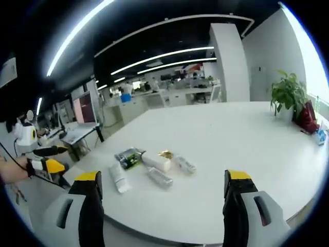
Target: Arrange the skincare products in the storage area until every visible bottle or jar stands upright without overlapping.
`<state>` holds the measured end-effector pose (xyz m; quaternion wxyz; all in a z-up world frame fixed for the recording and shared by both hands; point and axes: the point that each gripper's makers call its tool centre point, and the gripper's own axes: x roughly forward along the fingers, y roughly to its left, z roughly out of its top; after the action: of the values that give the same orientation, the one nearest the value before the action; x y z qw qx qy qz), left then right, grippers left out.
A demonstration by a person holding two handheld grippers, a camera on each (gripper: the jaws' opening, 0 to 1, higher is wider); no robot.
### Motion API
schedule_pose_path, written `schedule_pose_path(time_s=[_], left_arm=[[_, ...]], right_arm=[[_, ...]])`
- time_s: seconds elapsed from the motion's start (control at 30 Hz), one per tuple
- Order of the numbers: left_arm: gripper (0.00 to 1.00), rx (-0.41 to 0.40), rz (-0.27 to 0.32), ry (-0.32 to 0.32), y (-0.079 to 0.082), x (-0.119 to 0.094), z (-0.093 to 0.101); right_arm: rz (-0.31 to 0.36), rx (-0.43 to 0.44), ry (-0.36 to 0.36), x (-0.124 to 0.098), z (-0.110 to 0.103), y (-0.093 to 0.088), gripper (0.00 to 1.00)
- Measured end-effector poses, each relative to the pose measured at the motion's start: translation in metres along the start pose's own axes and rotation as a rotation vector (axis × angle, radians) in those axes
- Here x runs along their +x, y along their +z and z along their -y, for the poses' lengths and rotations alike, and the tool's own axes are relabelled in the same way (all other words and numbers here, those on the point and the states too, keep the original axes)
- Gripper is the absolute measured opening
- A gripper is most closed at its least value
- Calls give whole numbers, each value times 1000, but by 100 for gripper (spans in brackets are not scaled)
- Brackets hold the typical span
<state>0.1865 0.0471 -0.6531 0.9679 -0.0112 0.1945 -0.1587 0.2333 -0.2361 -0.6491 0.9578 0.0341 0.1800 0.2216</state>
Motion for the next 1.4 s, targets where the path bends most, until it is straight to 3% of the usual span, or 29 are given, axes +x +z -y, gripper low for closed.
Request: schedule_pose_path(time_s=[0.37, 0.57, 1.0, 1.27, 1.4], left_arm=[[95, 10, -6, -21, -1, 1, 2], [93, -25, -47, 9, -8, 4, -6], [92, -85, -36, -2, -6, 2, -4], [93, 1, -56, -10, -9, 2, 1], [93, -9, -75, 1, -12, 4, -6]], right_arm=[[0, -6, -19, 0, 4, 0, 96], [-10, -32, -14, -1, 5, -2, 97], [-41, -60, 3, 1, 0, -5, 94], [-85, -46, -5, 0, -2, -11, 93], [-126, -44, -2, 5, -1, -16, 93]])
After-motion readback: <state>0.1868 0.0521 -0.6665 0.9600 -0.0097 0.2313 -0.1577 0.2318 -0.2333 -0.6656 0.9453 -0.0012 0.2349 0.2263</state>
